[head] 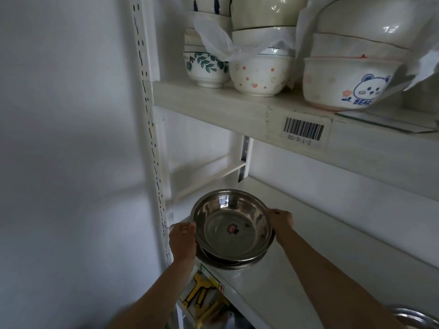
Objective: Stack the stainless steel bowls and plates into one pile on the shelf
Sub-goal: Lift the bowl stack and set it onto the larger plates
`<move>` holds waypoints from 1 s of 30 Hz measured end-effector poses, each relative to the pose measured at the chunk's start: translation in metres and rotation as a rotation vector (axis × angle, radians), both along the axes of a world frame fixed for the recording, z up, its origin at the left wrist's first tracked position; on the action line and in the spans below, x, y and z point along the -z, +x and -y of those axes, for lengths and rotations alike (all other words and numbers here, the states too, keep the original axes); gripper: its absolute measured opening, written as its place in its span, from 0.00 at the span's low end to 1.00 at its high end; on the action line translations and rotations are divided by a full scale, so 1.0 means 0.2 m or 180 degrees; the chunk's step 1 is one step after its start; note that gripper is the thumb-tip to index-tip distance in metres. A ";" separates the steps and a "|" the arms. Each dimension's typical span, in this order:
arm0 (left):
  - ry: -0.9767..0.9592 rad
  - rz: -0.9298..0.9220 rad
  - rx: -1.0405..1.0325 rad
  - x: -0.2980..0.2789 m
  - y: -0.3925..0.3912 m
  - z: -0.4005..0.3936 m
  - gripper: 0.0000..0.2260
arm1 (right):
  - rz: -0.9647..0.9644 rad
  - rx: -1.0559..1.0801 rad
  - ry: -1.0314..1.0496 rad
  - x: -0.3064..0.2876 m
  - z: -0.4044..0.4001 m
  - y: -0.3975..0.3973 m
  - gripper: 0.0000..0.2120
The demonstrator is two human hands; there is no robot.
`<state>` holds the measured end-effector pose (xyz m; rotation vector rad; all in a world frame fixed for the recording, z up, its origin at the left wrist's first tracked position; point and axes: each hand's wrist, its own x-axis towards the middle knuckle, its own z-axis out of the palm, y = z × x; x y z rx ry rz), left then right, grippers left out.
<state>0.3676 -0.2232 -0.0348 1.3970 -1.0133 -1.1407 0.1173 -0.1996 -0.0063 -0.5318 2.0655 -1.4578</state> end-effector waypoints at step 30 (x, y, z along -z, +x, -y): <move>-0.0049 0.0742 -0.0380 0.16 0.00 0.06 0.07 | -0.1530 -0.0201 0.0551 0.22 0.08 0.03 0.09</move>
